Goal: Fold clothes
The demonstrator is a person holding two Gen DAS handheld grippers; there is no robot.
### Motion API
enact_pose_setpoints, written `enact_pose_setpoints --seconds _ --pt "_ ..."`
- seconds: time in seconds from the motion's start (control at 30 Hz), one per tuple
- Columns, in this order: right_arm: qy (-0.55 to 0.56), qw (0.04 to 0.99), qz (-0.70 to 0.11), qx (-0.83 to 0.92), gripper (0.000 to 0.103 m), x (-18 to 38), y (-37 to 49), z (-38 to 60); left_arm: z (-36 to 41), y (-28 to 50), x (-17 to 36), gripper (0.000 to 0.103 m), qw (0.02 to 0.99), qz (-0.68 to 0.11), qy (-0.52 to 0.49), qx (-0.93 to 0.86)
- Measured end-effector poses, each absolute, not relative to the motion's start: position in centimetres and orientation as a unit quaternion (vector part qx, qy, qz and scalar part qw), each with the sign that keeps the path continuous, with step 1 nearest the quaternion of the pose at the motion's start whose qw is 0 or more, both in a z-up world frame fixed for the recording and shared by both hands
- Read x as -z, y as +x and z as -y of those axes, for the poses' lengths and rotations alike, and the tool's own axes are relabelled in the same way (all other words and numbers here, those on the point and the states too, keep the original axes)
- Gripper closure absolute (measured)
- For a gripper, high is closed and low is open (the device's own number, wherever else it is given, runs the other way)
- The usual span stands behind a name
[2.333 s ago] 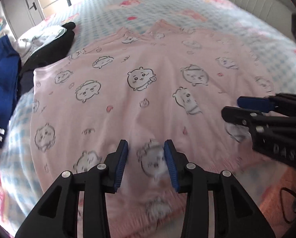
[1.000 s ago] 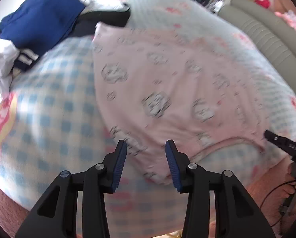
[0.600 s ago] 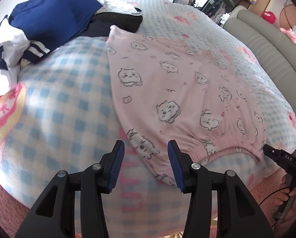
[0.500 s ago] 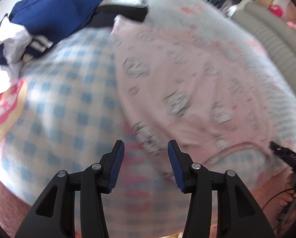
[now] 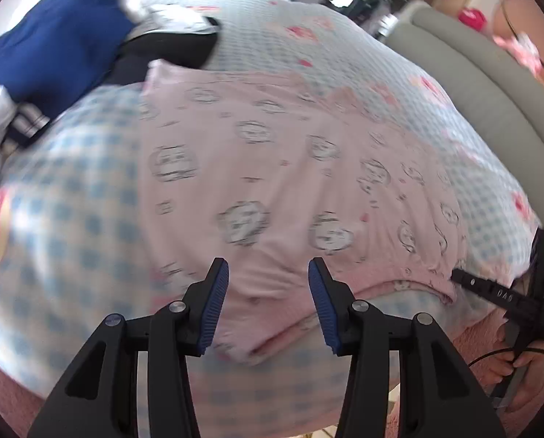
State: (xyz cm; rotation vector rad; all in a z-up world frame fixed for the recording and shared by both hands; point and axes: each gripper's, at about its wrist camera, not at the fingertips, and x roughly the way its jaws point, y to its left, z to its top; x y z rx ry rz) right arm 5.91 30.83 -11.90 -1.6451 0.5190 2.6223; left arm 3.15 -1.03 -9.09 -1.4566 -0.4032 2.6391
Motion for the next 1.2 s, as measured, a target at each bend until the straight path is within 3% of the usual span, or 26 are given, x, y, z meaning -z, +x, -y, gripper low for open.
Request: enact_pose_setpoints --seconds 0.13,0.33,0.37,0.4,0.47,0.6,0.8,0.93,1.0,1.2 --pt "-0.525 -0.012 -0.183 -0.831 0.055 12.0 5.7 -31.5 -2.3 1.2 9.8 0.058 0.085 0.112 -0.492 -0.859" --pt "-0.541 -0.027 -0.213 -0.813 0.051 14.7 3.5 -31.3 -3.8 1.1 10.8 0.058 0.089 0.106 -0.509 -0.85" --pt "-0.54 -0.03 -0.22 -0.812 0.058 14.8 3.5 -31.4 -3.4 1.3 11.1 0.057 0.08 0.101 -0.514 -0.848" --pt "-0.539 -0.037 -0.217 -0.813 0.074 14.4 3.3 -31.2 -3.0 1.5 11.4 0.057 0.071 0.098 -0.519 -0.846" --pt "-0.536 -0.052 -0.211 -0.816 0.086 13.8 3.0 -31.0 -2.2 1.5 12.4 0.056 0.068 0.112 -0.537 -0.834" --pt "-0.511 -0.099 -0.192 -0.832 0.094 11.0 1.1 -29.3 -1.8 1.4 12.8 0.054 0.074 0.132 -0.54 -0.828" --pt "-0.475 -0.193 -0.144 -0.847 0.095 6.9 -2.6 -22.1 -2.7 1.8 12.7 0.05 0.078 0.106 -0.535 -0.834" --pt "-0.507 -0.264 -0.141 -0.808 0.094 9.0 -4.0 -17.3 -1.8 1.9 12.3 0.05 0.085 0.129 -0.531 -0.833" --pt "-0.549 -0.252 -0.122 -0.788 0.085 11.9 -4.2 -15.6 -1.1 1.8 11.9 0.05 0.092 0.155 -0.524 -0.832" --pt "-0.527 -0.219 -0.16 -0.805 0.079 11.2 -1.8 -18.8 -0.6 1.6 9.9 0.05 0.178 0.217 -0.472 -0.836"
